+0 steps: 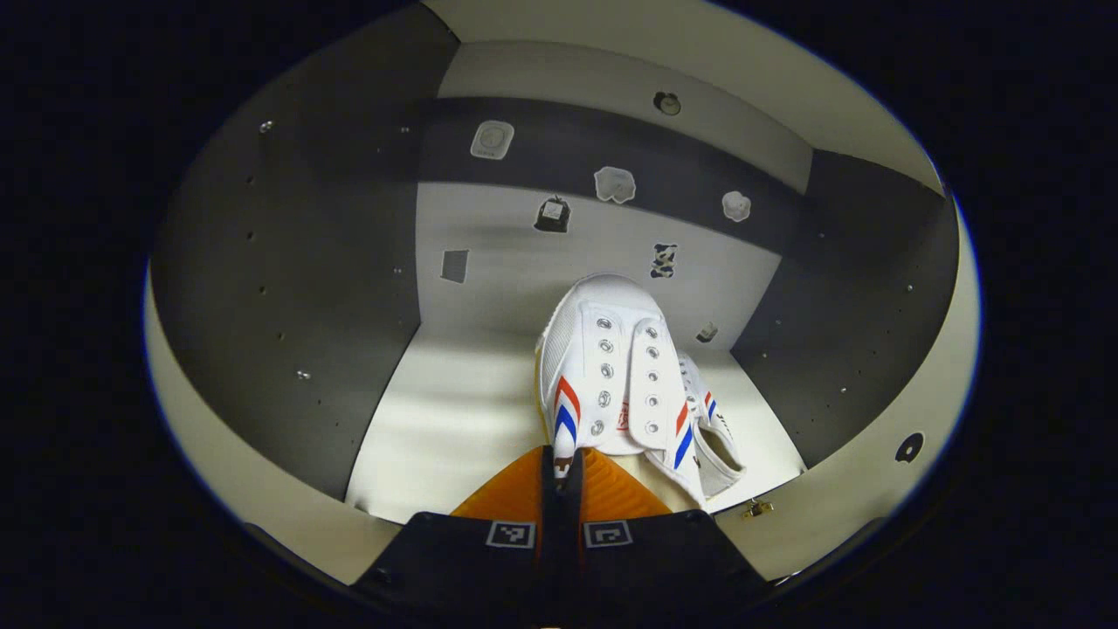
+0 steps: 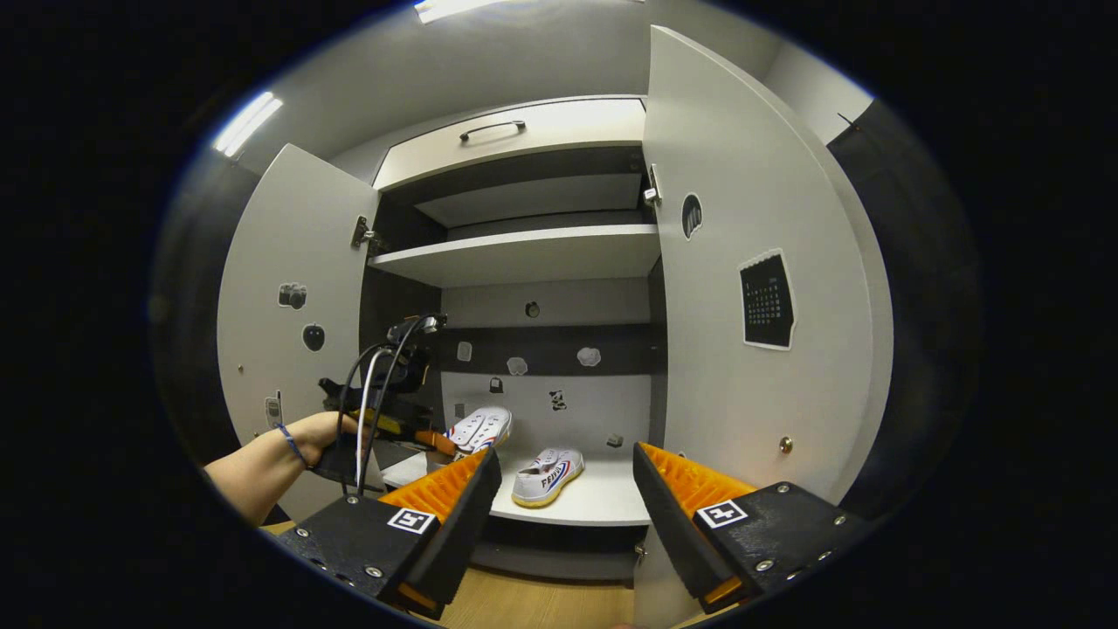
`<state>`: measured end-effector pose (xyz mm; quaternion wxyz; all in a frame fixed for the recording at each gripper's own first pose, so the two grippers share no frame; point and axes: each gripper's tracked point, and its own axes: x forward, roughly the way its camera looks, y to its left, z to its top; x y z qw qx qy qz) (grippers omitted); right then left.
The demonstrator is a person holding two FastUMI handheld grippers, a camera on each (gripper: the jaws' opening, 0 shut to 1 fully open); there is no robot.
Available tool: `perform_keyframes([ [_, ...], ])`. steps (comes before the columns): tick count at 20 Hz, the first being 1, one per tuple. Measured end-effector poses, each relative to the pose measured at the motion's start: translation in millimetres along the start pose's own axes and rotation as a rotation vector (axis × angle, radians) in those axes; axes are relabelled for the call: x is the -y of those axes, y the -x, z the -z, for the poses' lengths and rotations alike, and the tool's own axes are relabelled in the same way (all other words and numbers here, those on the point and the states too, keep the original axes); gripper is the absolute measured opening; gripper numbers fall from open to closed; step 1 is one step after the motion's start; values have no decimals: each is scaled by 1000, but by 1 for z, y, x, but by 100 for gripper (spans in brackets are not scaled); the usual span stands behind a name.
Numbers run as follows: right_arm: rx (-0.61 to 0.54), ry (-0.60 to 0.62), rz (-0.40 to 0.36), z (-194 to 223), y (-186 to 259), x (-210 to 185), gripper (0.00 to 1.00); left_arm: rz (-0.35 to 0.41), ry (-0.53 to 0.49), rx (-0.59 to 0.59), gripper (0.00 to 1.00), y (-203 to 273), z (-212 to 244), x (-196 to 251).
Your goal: Grab one shoe with the right hand and put it into the shoe cabinet, grab the other shoe with the left hand and put it into the shoe cabinet; then close the right door with the right hand and the left door with the left hand.
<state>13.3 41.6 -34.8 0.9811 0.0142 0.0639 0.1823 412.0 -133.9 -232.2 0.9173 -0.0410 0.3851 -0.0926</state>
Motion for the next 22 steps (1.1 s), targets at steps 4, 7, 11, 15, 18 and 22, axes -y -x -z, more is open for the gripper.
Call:
perform_keyframes([
  [4, -13, 8, -28, 5, 2, -10, 93, -59, -24, -72, 6, -32, 9, -17],
  [7, -13, 16, -27, 6, 5, -12, 93, -68, -19, -140, 6, -46, 23, -22],
  [11, -25, 2, -30, 8, 7, -14, 93, -82, -42, -158, 8, -51, 25, -23],
  [15, -20, 8, -27, 7, 10, -16, 93, -60, -38, -96, 34, -42, 12, -14],
  [18, -15, 3, -36, 3, 15, -21, 93, -20, -40, -31, 57, -15, -1, 5],
  [22, 4, 4, -47, -7, 22, -27, 93, 62, -71, 105, 96, 46, -17, 41],
])
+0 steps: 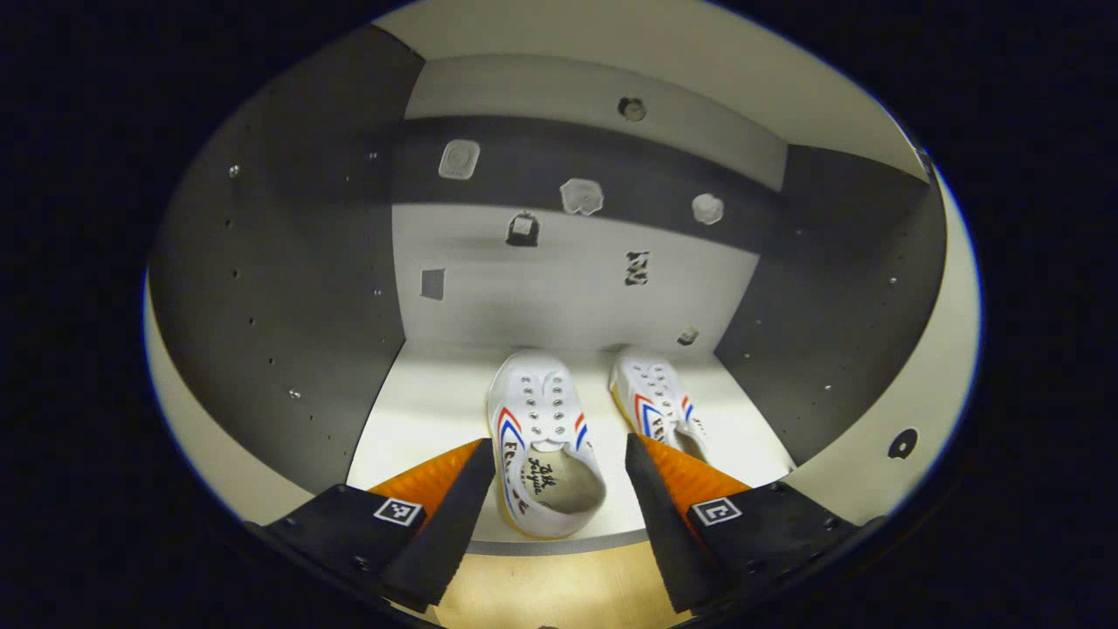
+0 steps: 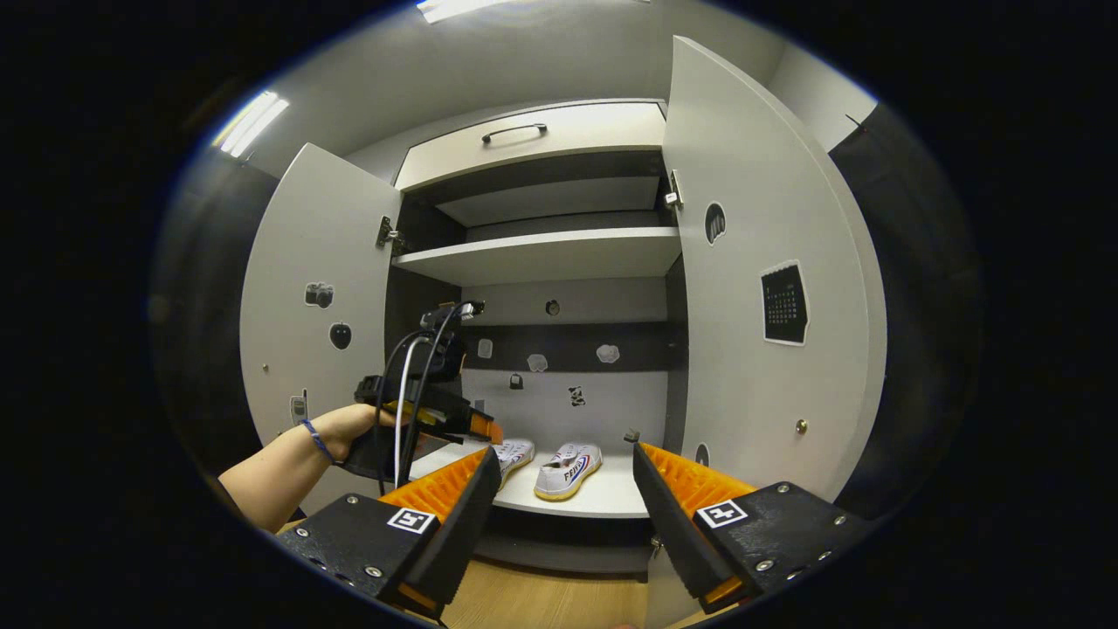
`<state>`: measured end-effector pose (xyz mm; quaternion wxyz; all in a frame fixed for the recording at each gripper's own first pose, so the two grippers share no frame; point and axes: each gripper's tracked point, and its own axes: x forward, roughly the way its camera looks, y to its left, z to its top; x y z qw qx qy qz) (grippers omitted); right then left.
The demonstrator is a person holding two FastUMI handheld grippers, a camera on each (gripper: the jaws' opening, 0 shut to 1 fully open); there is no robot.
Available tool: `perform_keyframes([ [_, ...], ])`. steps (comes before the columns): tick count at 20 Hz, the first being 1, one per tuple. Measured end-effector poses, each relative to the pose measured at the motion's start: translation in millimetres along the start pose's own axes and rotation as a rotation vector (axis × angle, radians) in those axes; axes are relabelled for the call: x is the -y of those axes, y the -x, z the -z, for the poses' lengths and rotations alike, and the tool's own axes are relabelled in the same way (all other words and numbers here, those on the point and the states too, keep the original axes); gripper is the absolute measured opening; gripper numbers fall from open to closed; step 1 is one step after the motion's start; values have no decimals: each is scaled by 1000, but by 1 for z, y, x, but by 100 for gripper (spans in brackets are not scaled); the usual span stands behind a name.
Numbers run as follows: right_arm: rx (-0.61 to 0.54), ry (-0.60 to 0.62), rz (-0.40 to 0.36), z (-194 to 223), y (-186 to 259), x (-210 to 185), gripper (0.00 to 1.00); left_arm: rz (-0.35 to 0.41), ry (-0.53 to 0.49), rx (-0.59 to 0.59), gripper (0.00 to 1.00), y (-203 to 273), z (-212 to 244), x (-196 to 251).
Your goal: Grab one shoe with the right hand and put it into the shoe cabinet, grab the other shoe with the left hand and put it into the shoe cabinet; then close the right door with the right hand and the left door with the left hand.
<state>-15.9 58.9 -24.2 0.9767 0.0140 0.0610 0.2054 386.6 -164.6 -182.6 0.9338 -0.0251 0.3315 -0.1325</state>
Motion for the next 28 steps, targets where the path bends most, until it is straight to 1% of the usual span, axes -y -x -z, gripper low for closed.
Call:
perform_keyframes([
  [3, 20, 16, -7, -10, 13, -4, 93, 41, 4, 121, 97, 60, -11, 26],
  [6, 34, 37, -11, -21, 31, -8, 93, 69, -38, 217, 97, 121, -13, 40],
  [8, 35, 48, 3, -25, 44, -6, 93, 76, -71, 277, 98, 161, -14, 44],
  [10, 25, 49, 35, -25, 57, 0, 93, 89, -87, 315, 97, 195, -10, 45],
  [11, 25, 46, 59, -25, 64, 5, 93, 95, -92, 329, 98, 209, -7, 44],
  [12, 24, 42, 89, -26, 70, 14, 93, 94, -94, 340, 97, 223, -5, 40],
  [14, 10, 46, 153, -23, 83, 34, 93, 82, -102, 363, 97, 248, 0, 31],
  [17, -6, 74, 260, -19, 102, 70, 93, 77, -130, 395, 97, 280, 5, 22],
  [18, -10, 86, 281, -17, 106, 79, 94, 72, -139, 408, 97, 290, 5, 18],
  [21, -39, 127, 385, -3, 123, 120, 93, 40, -149, 434, 97, 312, 10, 4],
  [24, -73, 114, 442, 17, 129, 149, 94, 18, -147, 453, 97, 335, 17, -7],
  [28, -115, 89, 508, 44, 130, 187, 94, -21, -148, 489, 97, 364, 14, -22],
])
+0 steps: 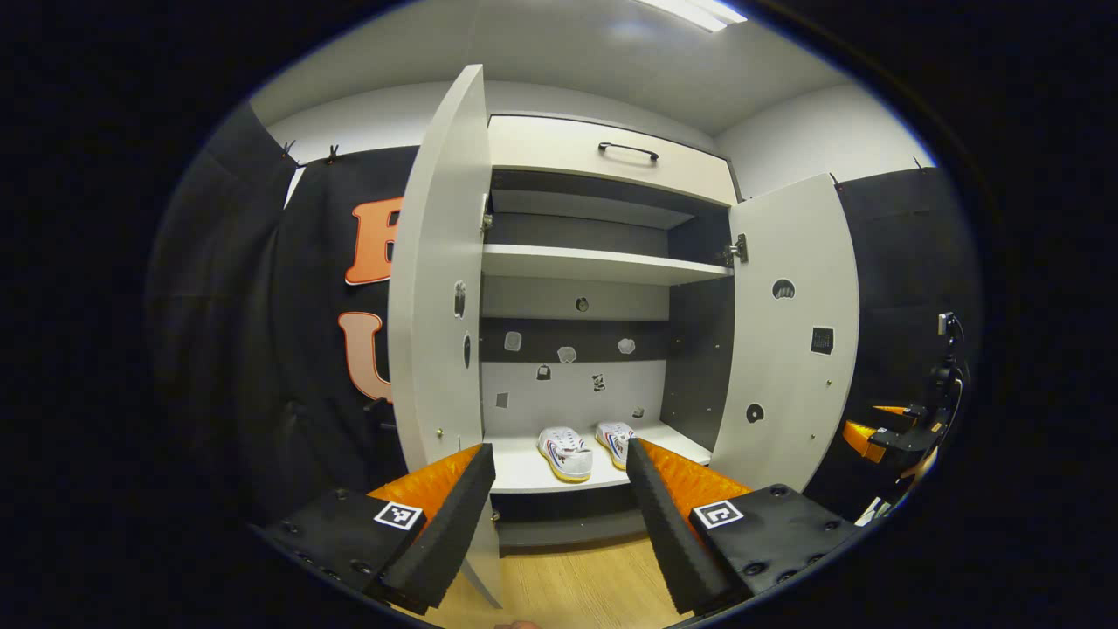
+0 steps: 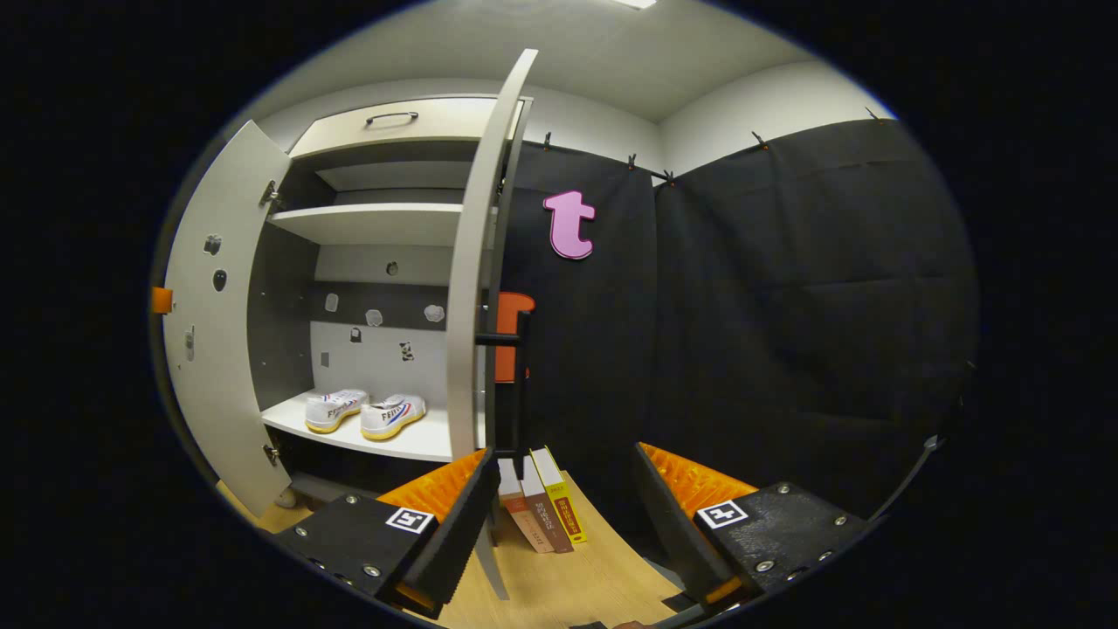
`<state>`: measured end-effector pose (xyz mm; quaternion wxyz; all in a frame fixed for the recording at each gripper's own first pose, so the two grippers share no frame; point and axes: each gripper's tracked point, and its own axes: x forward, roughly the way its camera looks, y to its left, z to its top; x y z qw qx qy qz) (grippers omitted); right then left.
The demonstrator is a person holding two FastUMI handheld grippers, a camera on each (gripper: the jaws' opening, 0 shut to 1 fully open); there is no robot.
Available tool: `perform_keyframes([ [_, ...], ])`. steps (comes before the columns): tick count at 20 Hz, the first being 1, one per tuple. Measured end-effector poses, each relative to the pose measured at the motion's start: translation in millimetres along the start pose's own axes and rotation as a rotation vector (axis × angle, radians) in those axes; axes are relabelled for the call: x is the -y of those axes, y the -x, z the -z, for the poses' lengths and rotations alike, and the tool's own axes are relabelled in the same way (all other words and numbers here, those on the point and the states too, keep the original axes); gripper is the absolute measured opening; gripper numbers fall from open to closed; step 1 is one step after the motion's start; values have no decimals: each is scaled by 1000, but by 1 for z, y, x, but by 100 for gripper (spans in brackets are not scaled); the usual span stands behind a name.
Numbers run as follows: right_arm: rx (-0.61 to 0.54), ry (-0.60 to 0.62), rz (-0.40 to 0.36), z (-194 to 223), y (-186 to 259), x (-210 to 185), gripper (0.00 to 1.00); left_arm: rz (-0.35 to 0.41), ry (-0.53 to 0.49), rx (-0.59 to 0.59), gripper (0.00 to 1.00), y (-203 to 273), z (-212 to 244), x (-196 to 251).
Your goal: Grab one shoe with the right hand and put it into the shoe cabinet, grab the other shoe with the left hand and put it into the shoe cabinet; then close the right door with the right hand and the left door with the left hand.
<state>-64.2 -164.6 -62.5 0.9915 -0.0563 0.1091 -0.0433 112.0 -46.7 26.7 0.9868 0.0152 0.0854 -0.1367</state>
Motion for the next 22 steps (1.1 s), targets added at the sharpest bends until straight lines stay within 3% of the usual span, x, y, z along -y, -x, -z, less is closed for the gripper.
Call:
perform_keyframes([
  [9, -34, 26, -66, 19, -18, -21, 94, -121, 7, 46, 98, 30, -14, -49],
  [11, 1, 101, -62, 13, -14, -21, 92, -143, 31, 40, 96, 32, -10, -57],
  [14, 62, 143, -122, -1, -2, -38, 93, -178, 50, 50, 97, 36, -12, -72],
  [16, 47, 108, -148, 2, -3, -39, 77, -193, 64, 69, 97, 40, -17, -81],
  [19, 37, 32, -185, 4, -2, -48, 71, -195, 93, 82, 96, 43, -20, -87],
  [22, 37, 31, -242, 4, 1, -66, 63, -219, 83, 86, 96, 44, -23, -95],
])
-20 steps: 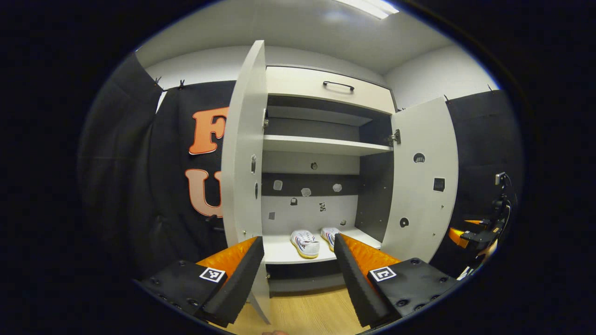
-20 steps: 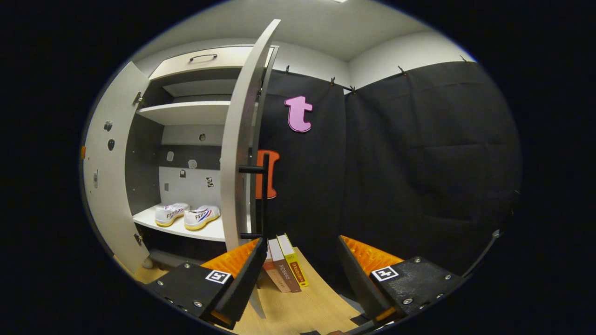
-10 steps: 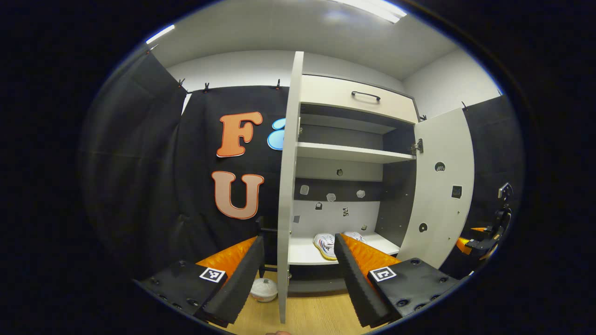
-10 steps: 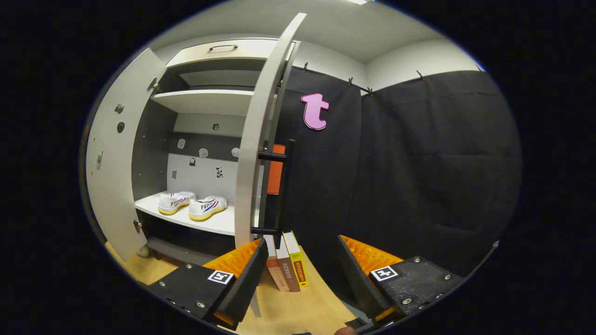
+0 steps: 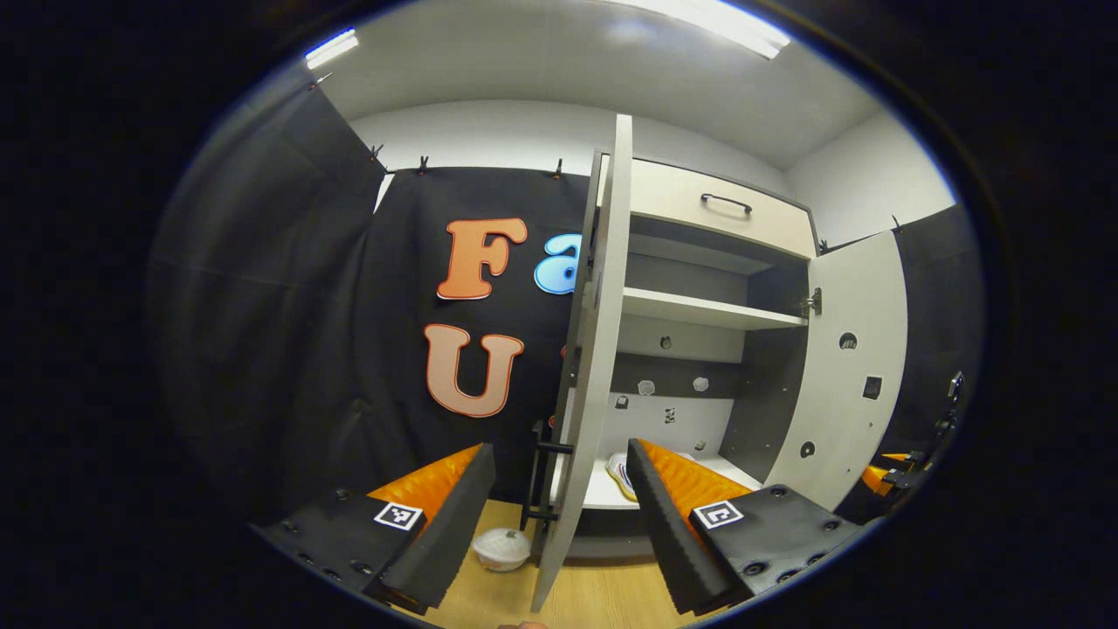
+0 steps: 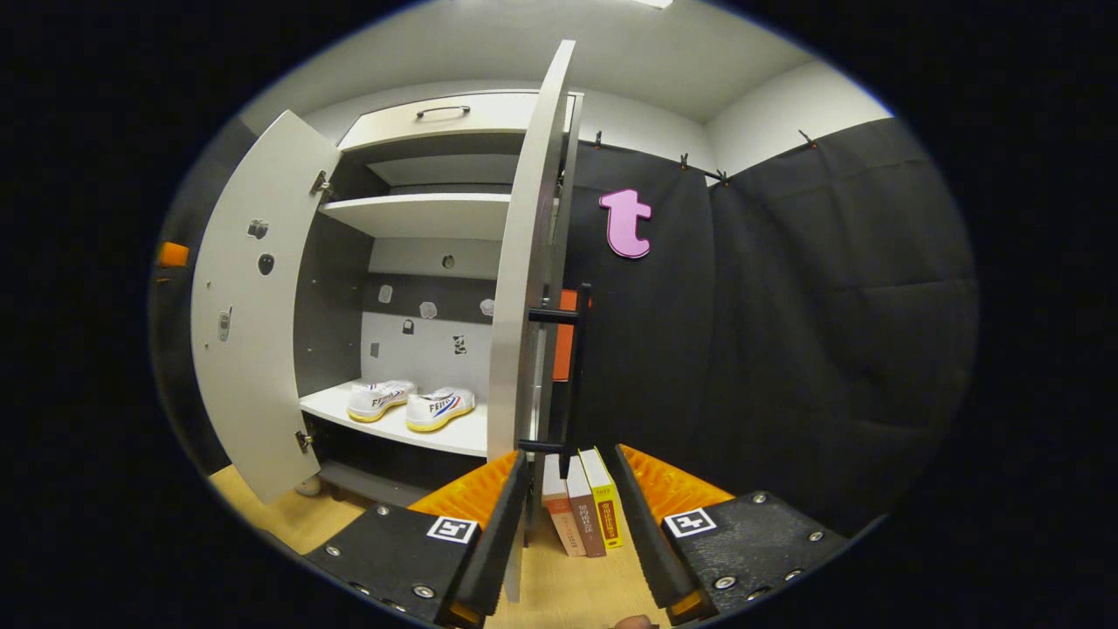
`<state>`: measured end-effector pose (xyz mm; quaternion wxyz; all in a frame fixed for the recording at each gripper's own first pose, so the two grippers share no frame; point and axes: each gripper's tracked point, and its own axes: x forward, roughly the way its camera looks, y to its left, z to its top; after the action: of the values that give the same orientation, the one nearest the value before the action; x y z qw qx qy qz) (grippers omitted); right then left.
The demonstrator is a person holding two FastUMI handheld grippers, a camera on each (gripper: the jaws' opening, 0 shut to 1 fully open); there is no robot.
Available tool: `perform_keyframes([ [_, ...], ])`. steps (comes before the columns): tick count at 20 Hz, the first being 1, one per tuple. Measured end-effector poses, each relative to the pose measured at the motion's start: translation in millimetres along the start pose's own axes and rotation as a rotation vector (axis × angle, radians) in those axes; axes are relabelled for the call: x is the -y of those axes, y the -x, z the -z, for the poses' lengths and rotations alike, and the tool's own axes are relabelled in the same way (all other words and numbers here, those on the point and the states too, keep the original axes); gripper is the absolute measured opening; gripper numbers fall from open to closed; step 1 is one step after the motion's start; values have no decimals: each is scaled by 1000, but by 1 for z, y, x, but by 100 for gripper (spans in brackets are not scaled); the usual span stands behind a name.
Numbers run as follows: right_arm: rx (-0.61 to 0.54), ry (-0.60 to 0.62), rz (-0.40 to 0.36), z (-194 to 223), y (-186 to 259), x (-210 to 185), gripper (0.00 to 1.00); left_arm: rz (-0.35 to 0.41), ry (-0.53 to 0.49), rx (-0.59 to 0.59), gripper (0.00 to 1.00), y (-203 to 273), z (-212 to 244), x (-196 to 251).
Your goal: Grab one shoe with the right hand and put it into the shoe cabinet, grab the other shoe with the left hand and put it into the shoe cabinet; then close the right door with the right hand and the left door with the left hand.
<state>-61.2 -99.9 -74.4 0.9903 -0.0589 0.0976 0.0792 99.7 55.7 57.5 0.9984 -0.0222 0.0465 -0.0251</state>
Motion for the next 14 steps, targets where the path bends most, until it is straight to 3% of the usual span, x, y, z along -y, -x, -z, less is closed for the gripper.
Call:
perform_keyframes([
  [6, 16, -25, -158, -7, -15, -64, 65, -6, 3, -11, 97, 4, 3, -10],
  [9, 21, -21, -181, -8, -30, -90, 70, -32, 7, -18, 97, 10, 6, -23],
  [14, 36, -44, -246, -13, -62, -149, 89, -101, 4, -26, 98, 19, 9, -57],
])
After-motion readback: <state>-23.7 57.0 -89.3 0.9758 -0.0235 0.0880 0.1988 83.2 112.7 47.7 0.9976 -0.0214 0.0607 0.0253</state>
